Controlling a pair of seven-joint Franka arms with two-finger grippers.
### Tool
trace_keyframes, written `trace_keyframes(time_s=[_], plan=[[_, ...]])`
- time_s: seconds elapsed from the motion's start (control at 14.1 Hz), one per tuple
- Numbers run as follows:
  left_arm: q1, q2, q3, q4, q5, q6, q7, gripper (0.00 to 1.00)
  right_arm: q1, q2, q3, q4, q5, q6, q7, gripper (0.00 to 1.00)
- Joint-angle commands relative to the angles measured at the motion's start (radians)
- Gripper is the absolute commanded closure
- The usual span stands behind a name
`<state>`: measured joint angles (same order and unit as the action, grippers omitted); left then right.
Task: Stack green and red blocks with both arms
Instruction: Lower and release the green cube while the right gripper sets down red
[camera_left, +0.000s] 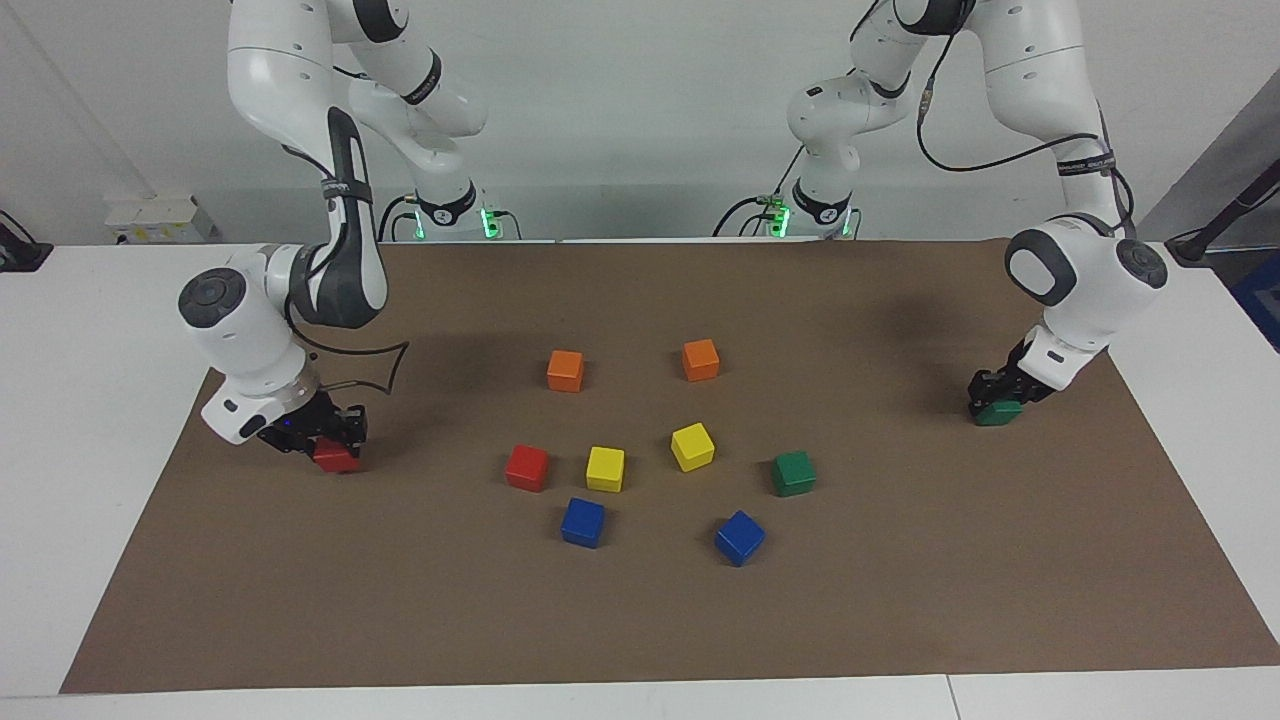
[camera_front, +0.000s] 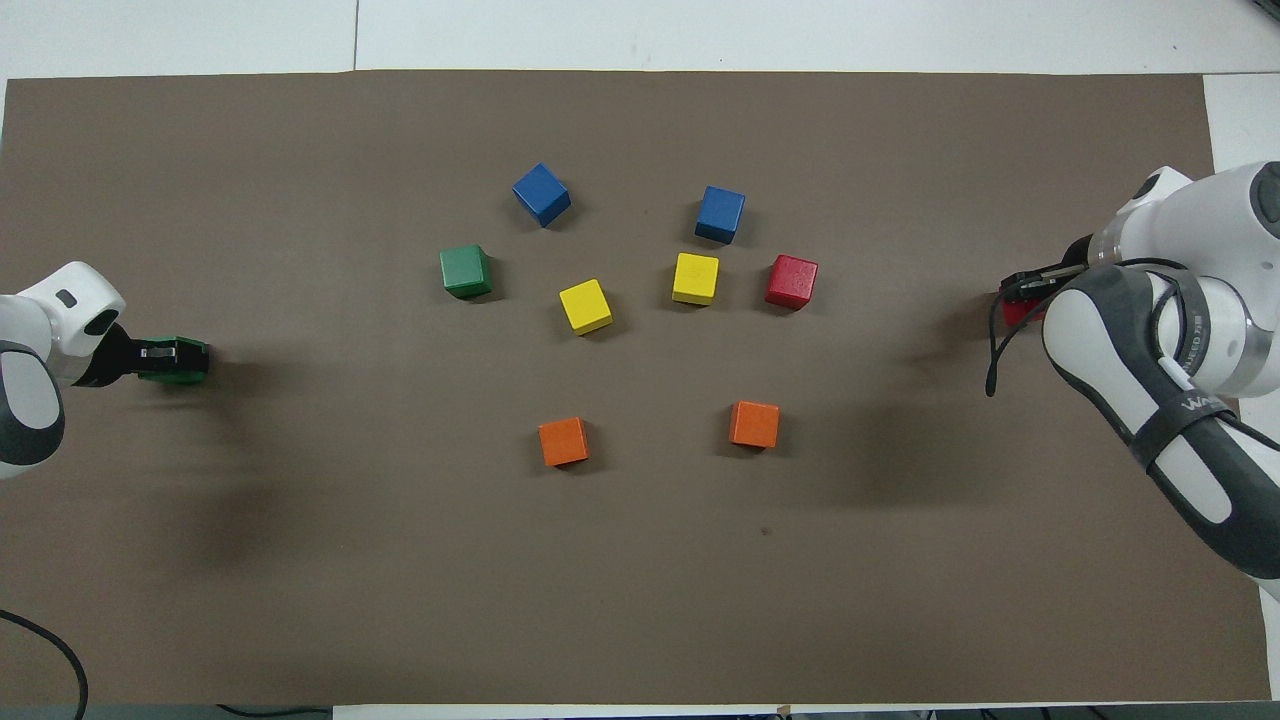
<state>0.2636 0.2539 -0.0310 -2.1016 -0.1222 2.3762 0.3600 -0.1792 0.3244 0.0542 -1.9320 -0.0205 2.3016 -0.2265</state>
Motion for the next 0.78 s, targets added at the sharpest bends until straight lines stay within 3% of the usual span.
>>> trace_keyframes(time_s=[0.0, 0.07, 0.14, 0.21, 0.71], plan=[[-0.006, 0.004, -0.003, -0.006, -0.024, 0.044, 0.030, 1.00, -0.022, -0.016, 0.013, -0.035, 0.010, 0.033, -0.028, 0.81], [-0.017, 0.004, -0.001, -0.011, -0.024, 0.057, 0.048, 1.00, -0.022, -0.016, 0.013, -0.036, 0.010, 0.033, -0.027, 0.81], [-0.017, 0.002, -0.001, -0.014, -0.024, 0.067, 0.074, 0.44, -0.022, -0.015, 0.013, -0.038, 0.010, 0.036, -0.027, 0.80], [-0.015, 0.002, -0.001, -0.015, -0.024, 0.069, 0.091, 0.00, -0.022, -0.015, 0.013, -0.044, 0.010, 0.042, -0.027, 0.80], [-0.018, -0.002, -0.001, 0.027, -0.024, 0.040, 0.083, 0.00, -0.022, -0.011, 0.013, -0.068, 0.010, 0.075, -0.022, 0.80]])
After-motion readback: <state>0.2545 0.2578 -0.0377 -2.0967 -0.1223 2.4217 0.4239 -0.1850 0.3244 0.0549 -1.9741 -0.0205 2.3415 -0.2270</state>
